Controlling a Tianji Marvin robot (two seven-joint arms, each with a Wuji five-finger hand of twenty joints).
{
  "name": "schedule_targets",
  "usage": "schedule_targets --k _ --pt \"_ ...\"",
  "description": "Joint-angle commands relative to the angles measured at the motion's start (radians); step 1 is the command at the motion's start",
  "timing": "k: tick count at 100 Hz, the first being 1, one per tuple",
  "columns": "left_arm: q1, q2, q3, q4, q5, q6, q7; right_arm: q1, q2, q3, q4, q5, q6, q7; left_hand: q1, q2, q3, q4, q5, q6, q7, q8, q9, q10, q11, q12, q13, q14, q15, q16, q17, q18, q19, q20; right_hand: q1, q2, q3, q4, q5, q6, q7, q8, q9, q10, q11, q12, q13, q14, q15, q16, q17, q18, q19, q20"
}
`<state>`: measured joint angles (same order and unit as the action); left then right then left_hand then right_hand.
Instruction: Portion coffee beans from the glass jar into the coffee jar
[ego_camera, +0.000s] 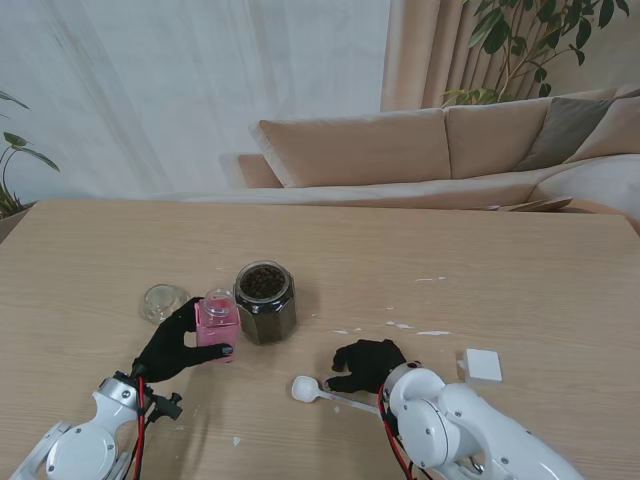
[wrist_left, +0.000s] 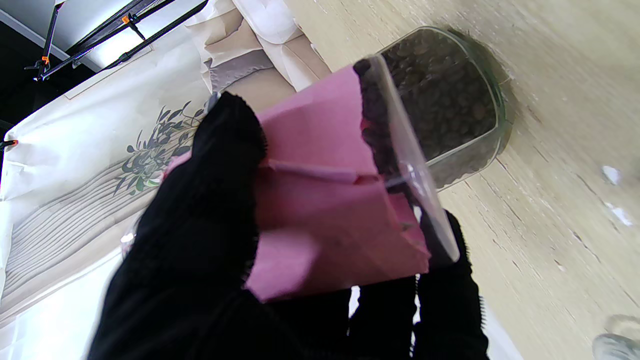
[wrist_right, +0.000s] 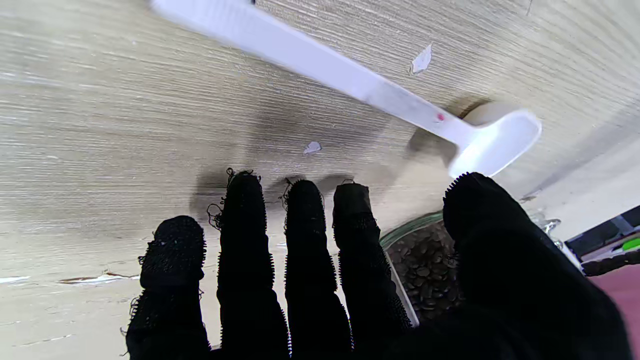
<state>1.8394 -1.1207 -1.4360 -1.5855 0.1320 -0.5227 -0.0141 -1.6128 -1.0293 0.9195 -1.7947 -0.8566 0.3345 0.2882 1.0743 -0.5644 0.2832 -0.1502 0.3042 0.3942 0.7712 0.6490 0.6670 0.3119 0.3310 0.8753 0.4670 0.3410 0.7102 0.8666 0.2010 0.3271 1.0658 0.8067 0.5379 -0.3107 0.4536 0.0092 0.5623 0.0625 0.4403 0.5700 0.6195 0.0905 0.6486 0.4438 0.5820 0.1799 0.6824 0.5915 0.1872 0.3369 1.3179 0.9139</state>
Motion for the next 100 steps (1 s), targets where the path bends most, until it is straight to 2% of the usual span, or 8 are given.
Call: schedule_targets --k 1,26,57,80,100 --pt "0.007 -0.005 0.000 -0.009 0.002 0.002 -0.014 -0.011 -0.002 -0.005 0.016 0.019 -0.003 0.004 0.201 0.204 0.167 0.072 0.042 -0.163 0.171 0.077 0.054 -0.102 0.117 0.054 -0.030 -0.014 -0.007 -0.002 0.006 -0.009 0.020 0.003 -0.044 -0.016 0.038 -0.028 -0.031 -0.029 0.010 0.015 -0.039 -0.016 0.015 0.010 -0.059 0.001 -0.124 -0.072 -0.018 -0.010 -0.010 0.020" --pt "0.006 -0.004 0.000 -0.009 0.000 0.003 -0.016 -0.066 -0.011 0.035 -0.021 -0.043 -0.013 -0.058 0.199 0.205 0.165 0.071 0.042 -0.162 0.172 0.076 0.053 -0.101 0.116 0.054 -0.033 -0.014 -0.008 -0.003 0.005 -0.008 0.019 0.002 -0.082 -0.004 0.050 -0.031 -0.053 -0.038 -0.006 0.008 -0.065 -0.018 0.000 0.007 -0.081 0.000 -0.142 -0.079 -0.047 -0.005 -0.054 0.003" --pt "0.014 -0.003 -0.004 -0.015 -0.001 -0.008 -0.020 -0.252 -0.026 0.186 -0.166 -0.194 -0.013 -0.154 0.200 0.205 0.163 0.072 0.041 -0.163 0.171 0.076 0.054 -0.101 0.116 0.054 -0.032 -0.016 -0.008 -0.005 0.005 -0.008 0.018 0.002 -0.024 -0.007 0.055 -0.005 -0.080 -0.103 -0.042 -0.030 -0.137 -0.023 -0.114 -0.063 -0.130 -0.019 -0.281 -0.147 -0.112 0.021 -0.270 -0.119" --pt "0.022 -0.001 -0.004 -0.024 0.003 -0.013 -0.024 -0.410 -0.033 0.340 -0.264 -0.298 -0.009 -0.165 0.200 0.205 0.163 0.072 0.042 -0.162 0.171 0.076 0.053 -0.101 0.115 0.054 -0.032 -0.015 -0.008 -0.006 0.004 -0.007 0.017 0.001 0.010 -0.028 0.156 0.093 -0.109 -0.186 -0.048 -0.065 -0.176 -0.064 -0.193 -0.124 -0.158 -0.020 -0.385 -0.203 -0.150 0.031 -0.413 -0.226" --pt "0.024 0.000 0.000 -0.028 0.014 -0.010 -0.022 -0.494 -0.042 0.454 -0.287 -0.367 -0.005 -0.194 0.200 0.206 0.161 0.072 0.042 -0.162 0.171 0.076 0.054 -0.101 0.115 0.054 -0.032 -0.015 -0.008 -0.008 0.004 -0.006 0.016 0.001 -0.003 -0.038 0.193 0.101 -0.161 -0.259 -0.056 -0.095 -0.208 -0.132 -0.256 -0.170 -0.204 -0.027 -0.451 -0.245 -0.199 0.029 -0.517 -0.309"
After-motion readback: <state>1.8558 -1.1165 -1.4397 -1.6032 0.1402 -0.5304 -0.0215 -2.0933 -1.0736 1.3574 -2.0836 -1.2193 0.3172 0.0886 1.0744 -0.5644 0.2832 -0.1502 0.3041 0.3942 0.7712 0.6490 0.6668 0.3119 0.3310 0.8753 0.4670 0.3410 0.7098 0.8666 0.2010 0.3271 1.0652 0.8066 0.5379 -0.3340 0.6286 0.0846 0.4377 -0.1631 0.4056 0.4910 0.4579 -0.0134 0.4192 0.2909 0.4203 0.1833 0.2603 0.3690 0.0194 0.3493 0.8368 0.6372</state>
